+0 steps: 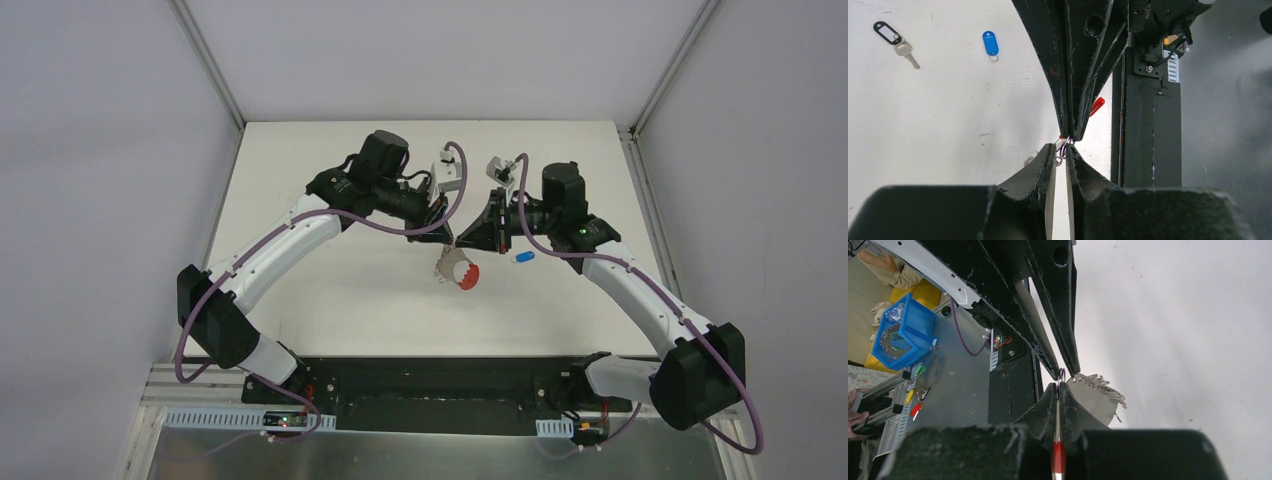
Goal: Put the keys on the keyring
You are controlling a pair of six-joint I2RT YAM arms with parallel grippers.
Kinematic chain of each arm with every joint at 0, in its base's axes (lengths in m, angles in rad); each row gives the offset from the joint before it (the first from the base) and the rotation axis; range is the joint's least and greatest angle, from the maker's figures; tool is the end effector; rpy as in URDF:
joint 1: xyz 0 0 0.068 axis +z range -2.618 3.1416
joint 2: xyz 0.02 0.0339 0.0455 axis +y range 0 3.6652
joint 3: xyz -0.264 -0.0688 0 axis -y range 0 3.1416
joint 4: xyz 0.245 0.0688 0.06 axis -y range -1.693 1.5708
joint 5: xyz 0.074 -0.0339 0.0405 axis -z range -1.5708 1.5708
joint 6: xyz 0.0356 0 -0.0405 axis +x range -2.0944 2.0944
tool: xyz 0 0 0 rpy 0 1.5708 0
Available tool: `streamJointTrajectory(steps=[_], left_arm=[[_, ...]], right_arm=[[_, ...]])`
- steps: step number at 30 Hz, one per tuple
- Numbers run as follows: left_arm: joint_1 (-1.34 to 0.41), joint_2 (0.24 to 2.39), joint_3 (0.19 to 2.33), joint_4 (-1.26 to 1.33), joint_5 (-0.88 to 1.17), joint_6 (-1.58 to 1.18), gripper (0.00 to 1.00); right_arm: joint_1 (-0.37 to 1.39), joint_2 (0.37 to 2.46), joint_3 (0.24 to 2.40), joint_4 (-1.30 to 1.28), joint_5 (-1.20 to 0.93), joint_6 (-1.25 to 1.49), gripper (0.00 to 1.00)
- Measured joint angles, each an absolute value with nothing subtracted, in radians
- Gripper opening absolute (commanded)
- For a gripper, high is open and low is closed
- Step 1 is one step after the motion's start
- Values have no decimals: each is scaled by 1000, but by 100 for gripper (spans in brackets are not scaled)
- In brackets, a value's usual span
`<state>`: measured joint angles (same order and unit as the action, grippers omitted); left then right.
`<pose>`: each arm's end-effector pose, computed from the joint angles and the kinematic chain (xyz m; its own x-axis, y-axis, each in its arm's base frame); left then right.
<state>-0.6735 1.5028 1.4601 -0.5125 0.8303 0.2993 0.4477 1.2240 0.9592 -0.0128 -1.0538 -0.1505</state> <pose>0.2437 -0.2281 0.3747 -0.1251 0.3543 -0.9267 0.9921 0.0331 -0.1212 0.2305 0.1450 0.3305 -0.0992 -0.1298 -0.9866 -0.9937 0.0649 0.0913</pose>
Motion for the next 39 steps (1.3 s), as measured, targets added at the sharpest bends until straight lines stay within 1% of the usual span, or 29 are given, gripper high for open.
streamJointTrajectory(steps=[3, 5, 12, 13, 18, 22, 23, 31, 39], left_arm=[[-673, 1503, 1459, -513, 838, 310, 7], [-673, 1503, 1456, -512, 843, 315, 1], [-672, 1498, 1439, -498, 857, 317, 0], [-673, 1494, 1431, -487, 854, 304, 0], [-673, 1471, 1386, -413, 830, 199, 0], [-673, 1456, 1374, -361, 788, 88, 0], [-673, 1452, 1370, -349, 775, 64, 0], [-673, 1417, 1359, -301, 708, -72, 0], [-673, 1414, 1359, -281, 702, -149, 0]], right_arm=[[448, 1224, 959, -13, -1053, -150, 0], [448, 1224, 959, -13, -1053, -150, 0], [447, 1224, 957, -14, -1044, -146, 0], [447, 1223, 953, -10, -1040, -143, 1], [426, 1204, 921, 36, -1032, -103, 21], [379, 1174, 895, 86, -1031, -62, 33], [366, 1164, 891, 97, -1031, -53, 35], [329, 1144, 887, 152, -1029, -17, 37], [326, 1144, 883, 179, -1065, -12, 38]])
